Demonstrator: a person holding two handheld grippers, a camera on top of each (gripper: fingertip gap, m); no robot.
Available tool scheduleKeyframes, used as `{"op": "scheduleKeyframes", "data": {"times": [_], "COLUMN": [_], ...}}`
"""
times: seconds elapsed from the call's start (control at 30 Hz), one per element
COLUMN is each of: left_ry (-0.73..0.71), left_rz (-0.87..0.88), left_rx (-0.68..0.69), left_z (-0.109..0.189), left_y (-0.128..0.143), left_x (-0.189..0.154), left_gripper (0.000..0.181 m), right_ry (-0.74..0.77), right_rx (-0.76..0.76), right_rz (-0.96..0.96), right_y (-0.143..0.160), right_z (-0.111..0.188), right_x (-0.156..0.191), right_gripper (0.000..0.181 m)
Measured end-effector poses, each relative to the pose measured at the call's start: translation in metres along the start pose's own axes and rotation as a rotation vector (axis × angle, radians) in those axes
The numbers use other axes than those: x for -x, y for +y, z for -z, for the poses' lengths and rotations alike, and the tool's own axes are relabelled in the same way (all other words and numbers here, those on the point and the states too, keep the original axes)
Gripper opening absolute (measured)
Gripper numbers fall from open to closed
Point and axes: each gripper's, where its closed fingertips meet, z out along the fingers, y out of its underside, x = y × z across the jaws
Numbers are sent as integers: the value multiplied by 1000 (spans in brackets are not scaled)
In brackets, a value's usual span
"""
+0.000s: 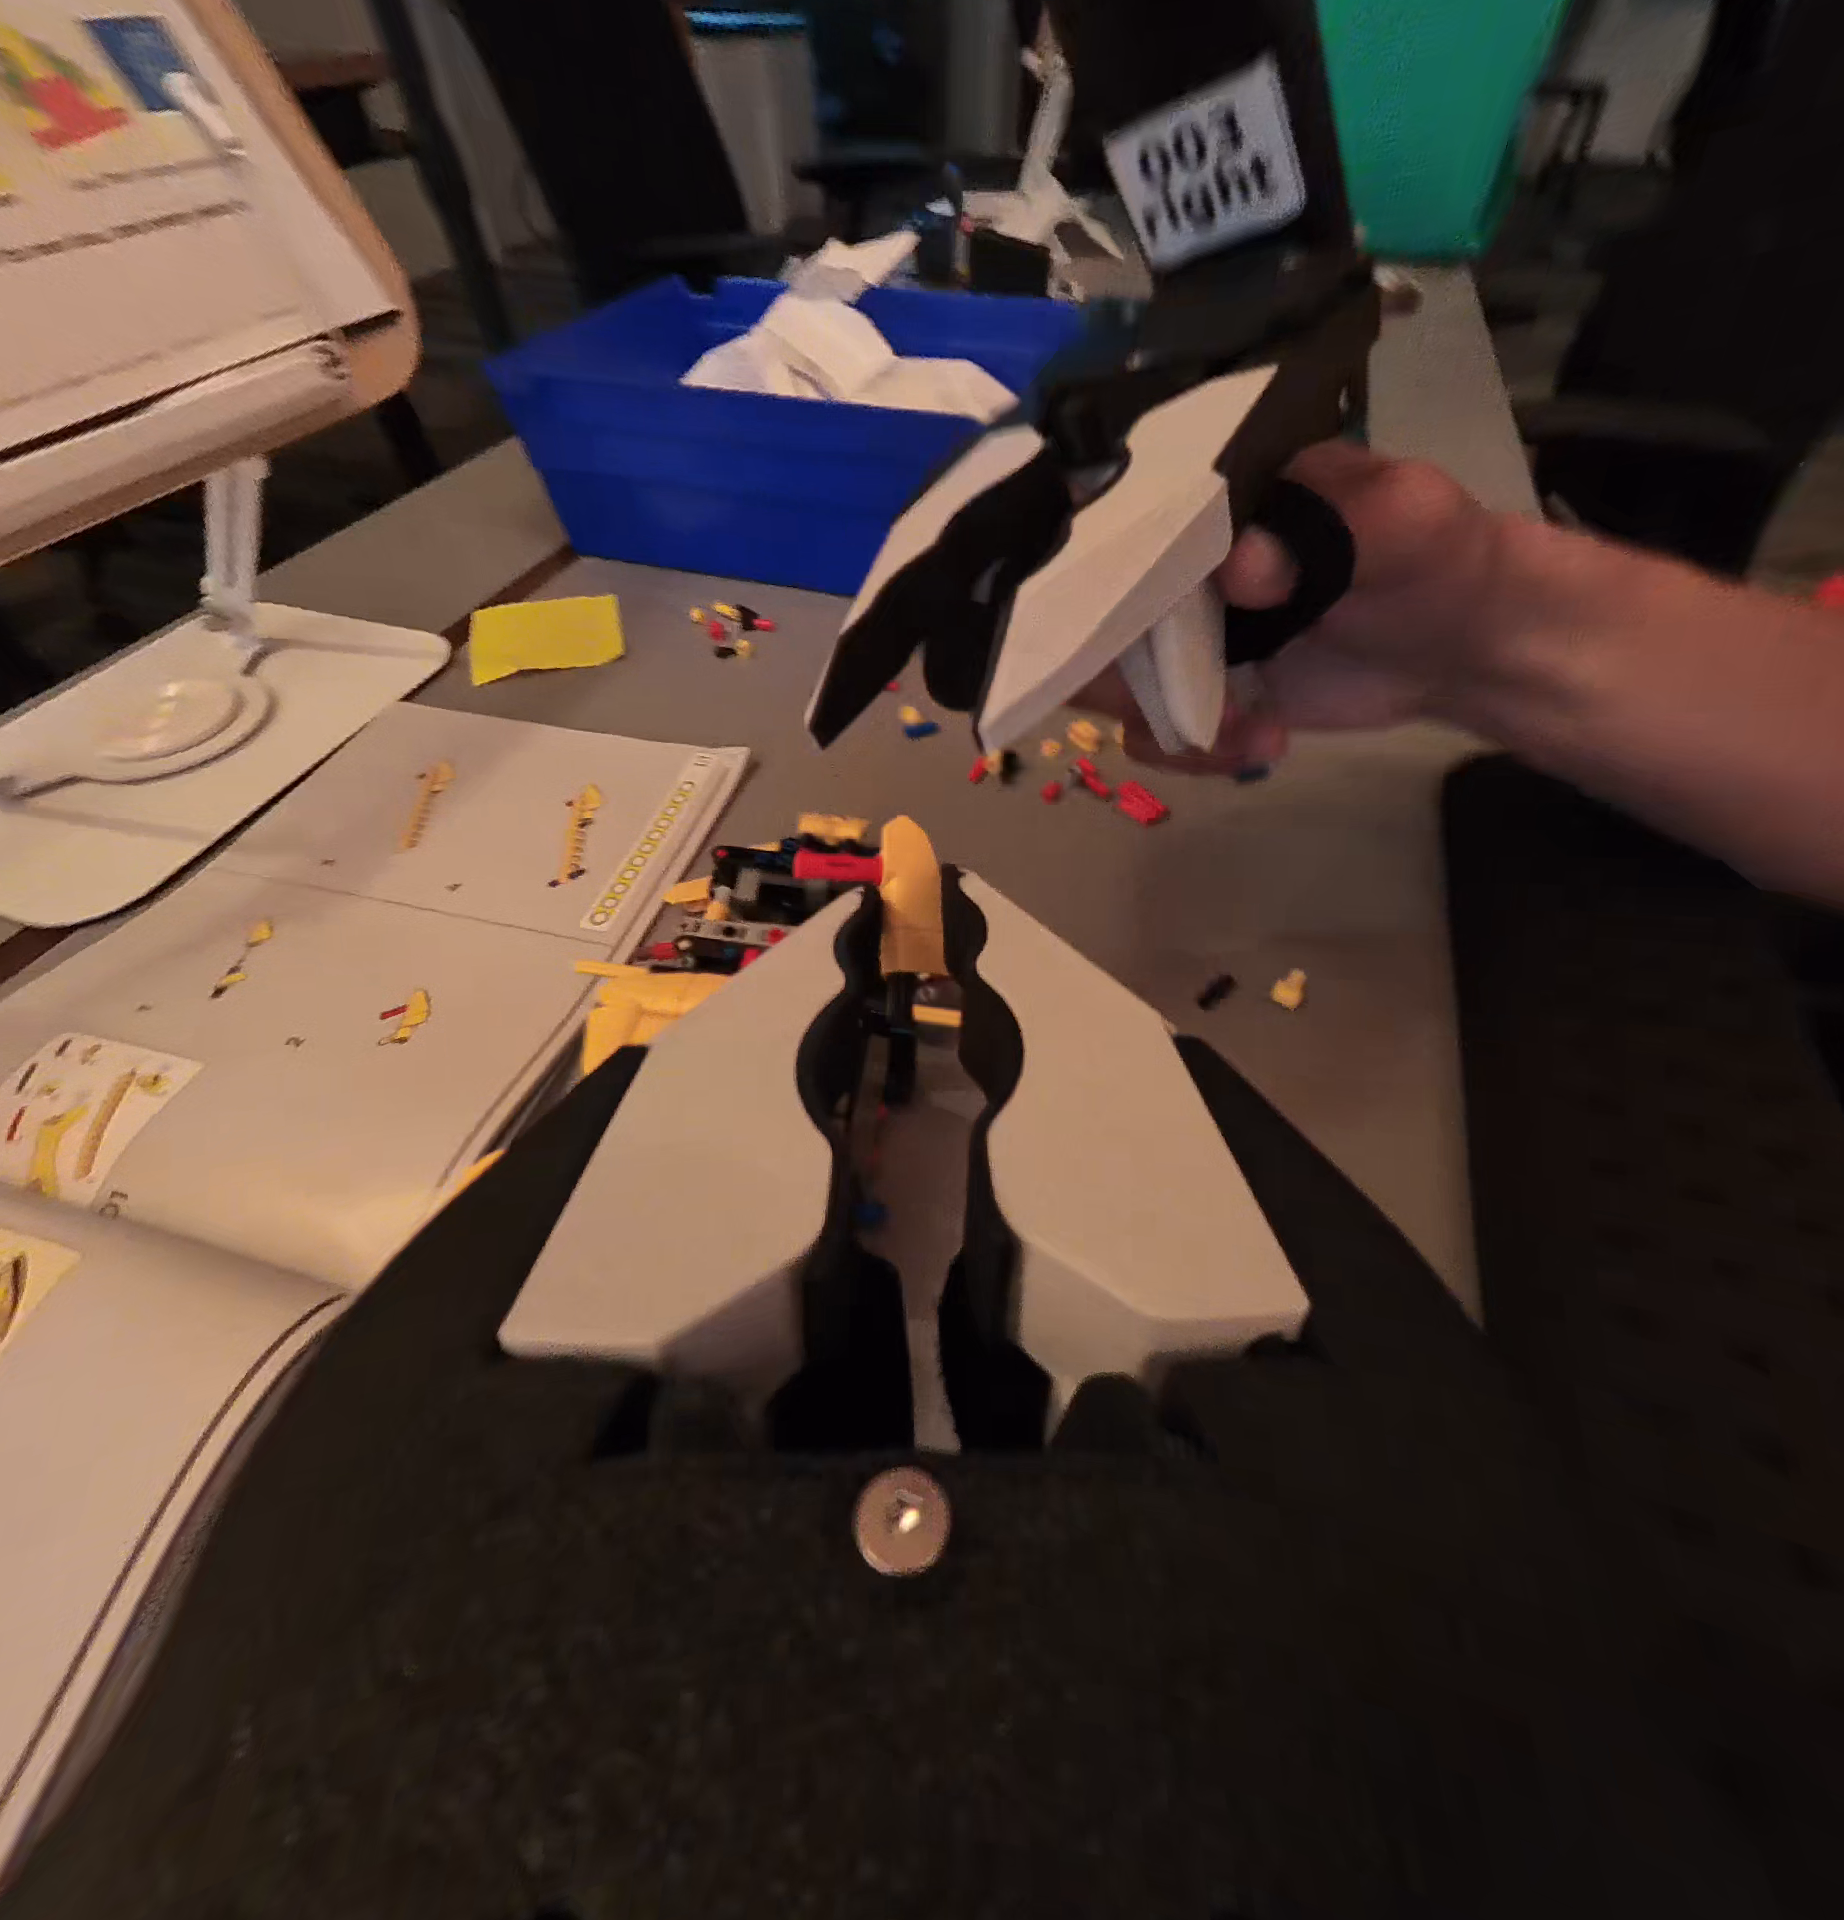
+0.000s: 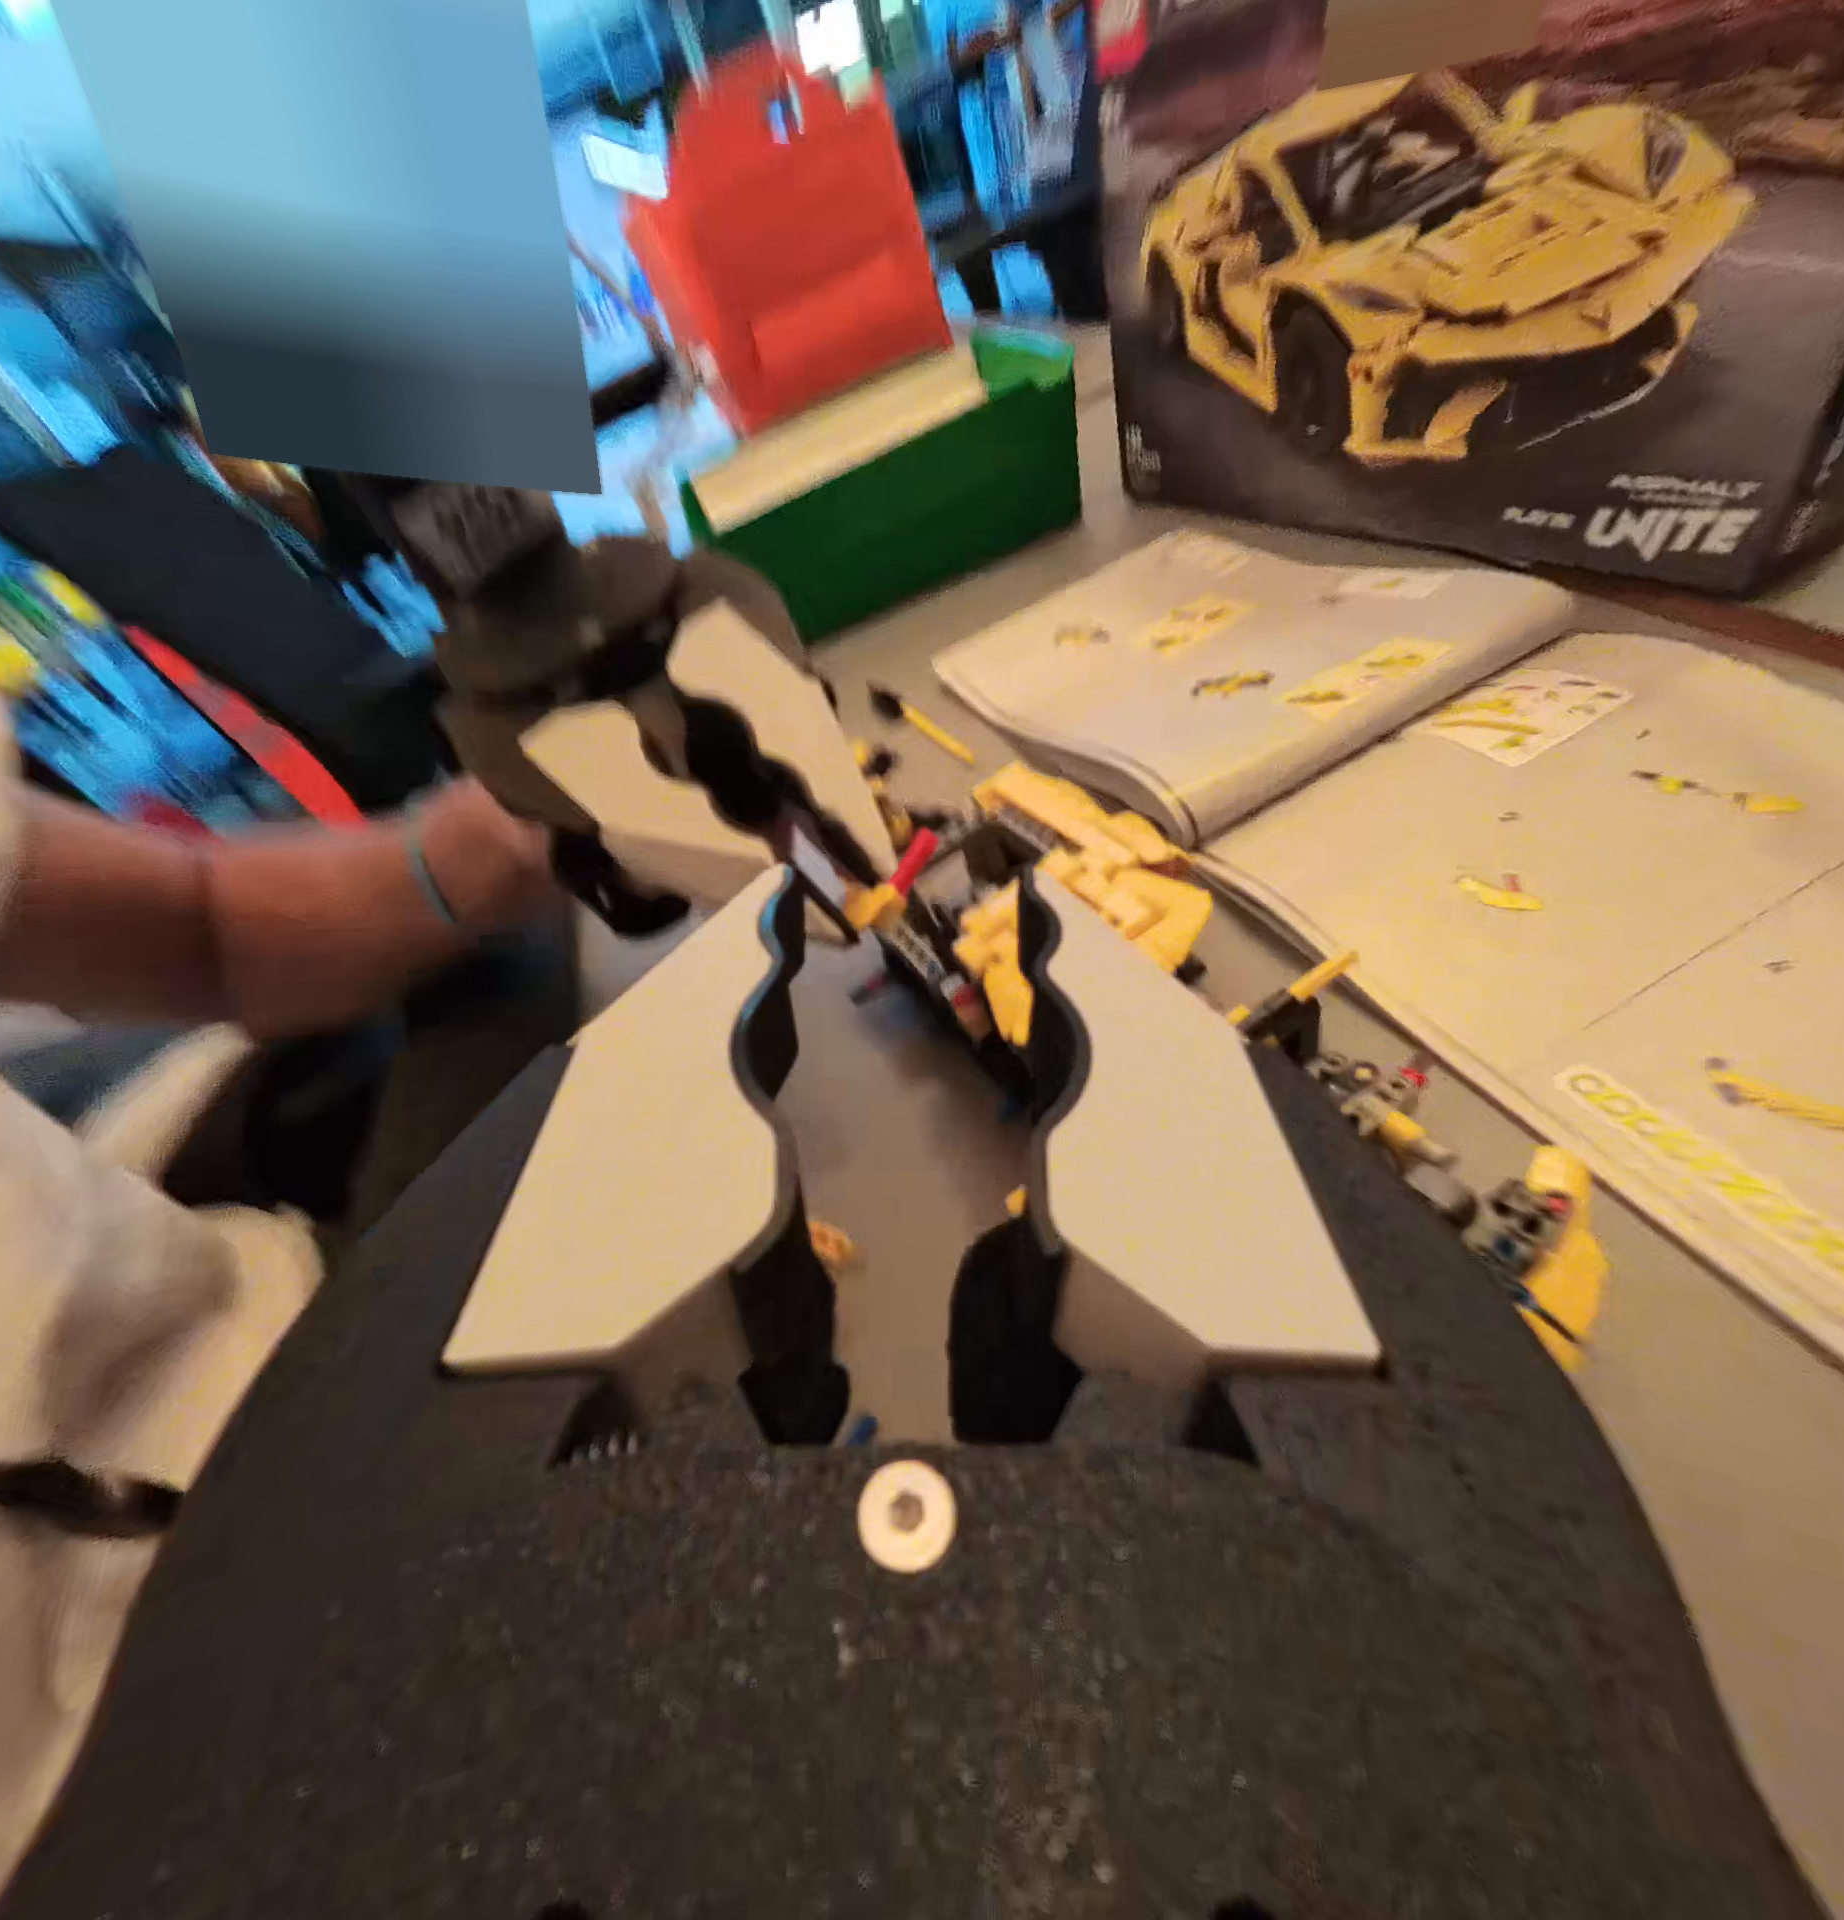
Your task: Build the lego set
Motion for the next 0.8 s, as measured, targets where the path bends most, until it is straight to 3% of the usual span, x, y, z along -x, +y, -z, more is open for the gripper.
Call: {"op": "scheduleKeyframes", "data": {"times": [0.1, 0.27, 0.47, 0.57, 0.7, 0.8], "left_ry": [-56, -182, -188, -204, -232, -270], "left_rz": [49, -87, -113, -195, -298, -343], "left_rx": [-51, -36, -22, 0, 20, 57], "left_z": [1, 0, -2, -4, -7, -10], "left_y": [0, 8, 13, 15, 15, 21], "left_x": [9, 15, 16, 10, 3, 4], "left_gripper": [11, 11, 11, 11, 12, 15], "right_ry": [-16, -59, -231, -261, -259, -233], "right_rx": [-156, -30, -117, -90, -36, -13], "right_rz": [-194, -248, -390, -455, -465, -481], "right_y": [-1, 30, 17, 23, 32, 37], "right_z": [-5, -24, -25, -29, -30, -29], "right_x": [-18, -11, 2, 3, 4, 0], "right_gripper": [37, 33, 29, 30, 7, 6]}}
